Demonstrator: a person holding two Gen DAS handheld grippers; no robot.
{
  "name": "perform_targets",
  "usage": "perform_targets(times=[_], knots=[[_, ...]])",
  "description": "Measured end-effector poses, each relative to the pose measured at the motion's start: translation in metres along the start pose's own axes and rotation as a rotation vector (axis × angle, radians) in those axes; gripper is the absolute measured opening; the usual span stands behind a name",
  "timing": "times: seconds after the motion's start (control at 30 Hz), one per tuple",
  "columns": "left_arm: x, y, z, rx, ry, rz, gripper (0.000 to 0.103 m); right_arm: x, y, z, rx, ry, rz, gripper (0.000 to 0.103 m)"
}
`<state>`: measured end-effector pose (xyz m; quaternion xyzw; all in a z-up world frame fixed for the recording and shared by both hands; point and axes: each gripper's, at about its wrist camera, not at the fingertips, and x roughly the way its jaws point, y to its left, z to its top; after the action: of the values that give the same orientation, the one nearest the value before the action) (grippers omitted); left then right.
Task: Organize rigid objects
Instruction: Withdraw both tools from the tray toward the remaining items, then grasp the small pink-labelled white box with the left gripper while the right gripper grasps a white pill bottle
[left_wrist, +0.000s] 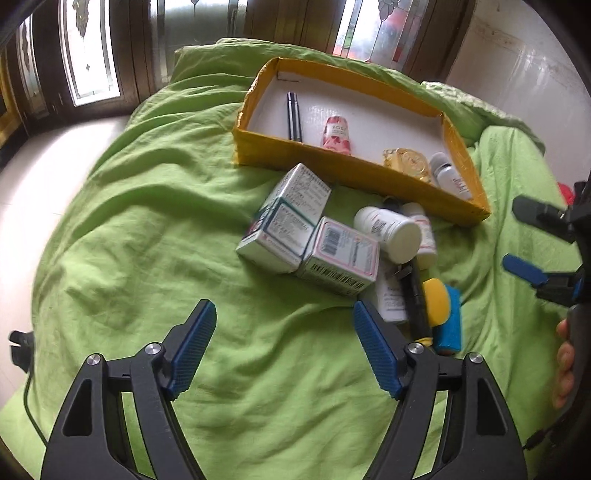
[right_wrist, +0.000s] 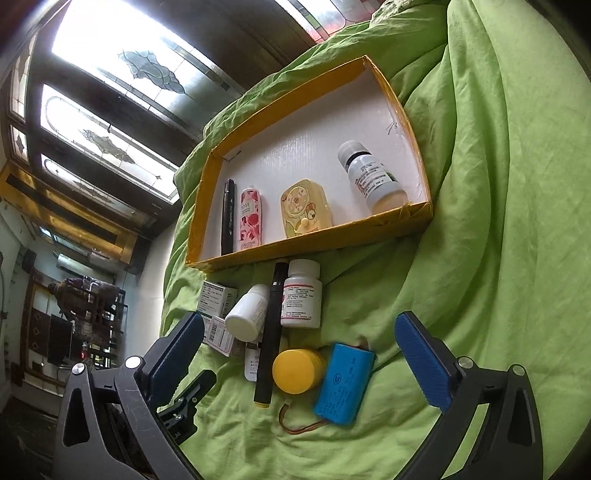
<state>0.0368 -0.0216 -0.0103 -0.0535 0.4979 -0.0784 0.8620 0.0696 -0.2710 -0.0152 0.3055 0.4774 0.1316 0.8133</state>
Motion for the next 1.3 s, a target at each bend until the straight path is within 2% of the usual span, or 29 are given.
perform_targets(times=[0.2, 0.3, 0.33, 0.4, 0.47, 0.6, 0.93, 0.97, 1.07, 1.17, 1.3], knots=[[0.004, -0.009, -0.004, 0.038, 0.007, -0.012, 0.077, 0.004, 0.000, -0.003, 0.000, 0.018, -0.016, 0.102], [-0.002, -0.021, -0.002, 0.079, -0.035, -0.044, 0.076, 0.005, -0.001, -0.003, 0.010, 0.020, -0.028, 0.102], [-0.003, -0.026, 0.001, 0.099, -0.050, -0.048, 0.073, 0.005, -0.002, -0.003, 0.014, 0.022, -0.028, 0.102], [0.002, -0.034, 0.008, 0.137, -0.052, -0.046, 0.052, 0.006, -0.002, -0.004, 0.016, 0.025, -0.030, 0.102], [0.015, -0.040, 0.014, 0.165, -0.017, -0.034, 0.045, 0.008, -0.001, -0.004, 0.013, 0.031, -0.028, 0.102], [0.035, -0.045, 0.019, 0.186, 0.031, -0.025, 0.045, 0.009, 0.000, -0.005, 0.007, 0.028, -0.028, 0.102], [0.048, -0.052, 0.038, 0.213, 0.038, -0.032, 0.043, 0.013, -0.003, -0.006, 0.016, 0.039, -0.033, 0.102], [0.048, -0.052, 0.039, 0.205, 0.036, -0.037, 0.041, 0.013, -0.003, -0.006, 0.015, 0.038, -0.037, 0.102], [0.046, -0.046, 0.037, 0.164, 0.046, -0.073, 0.023, 0.012, -0.003, -0.005, 0.012, 0.029, -0.045, 0.102], [0.035, -0.042, 0.028, 0.166, 0.069, -0.085, 0.005, 0.010, -0.006, -0.004, 0.020, 0.025, -0.047, 0.102], [0.023, -0.036, 0.018, 0.161, 0.099, -0.091, 0.003, 0.010, -0.009, -0.004, 0.036, 0.035, -0.033, 0.102]])
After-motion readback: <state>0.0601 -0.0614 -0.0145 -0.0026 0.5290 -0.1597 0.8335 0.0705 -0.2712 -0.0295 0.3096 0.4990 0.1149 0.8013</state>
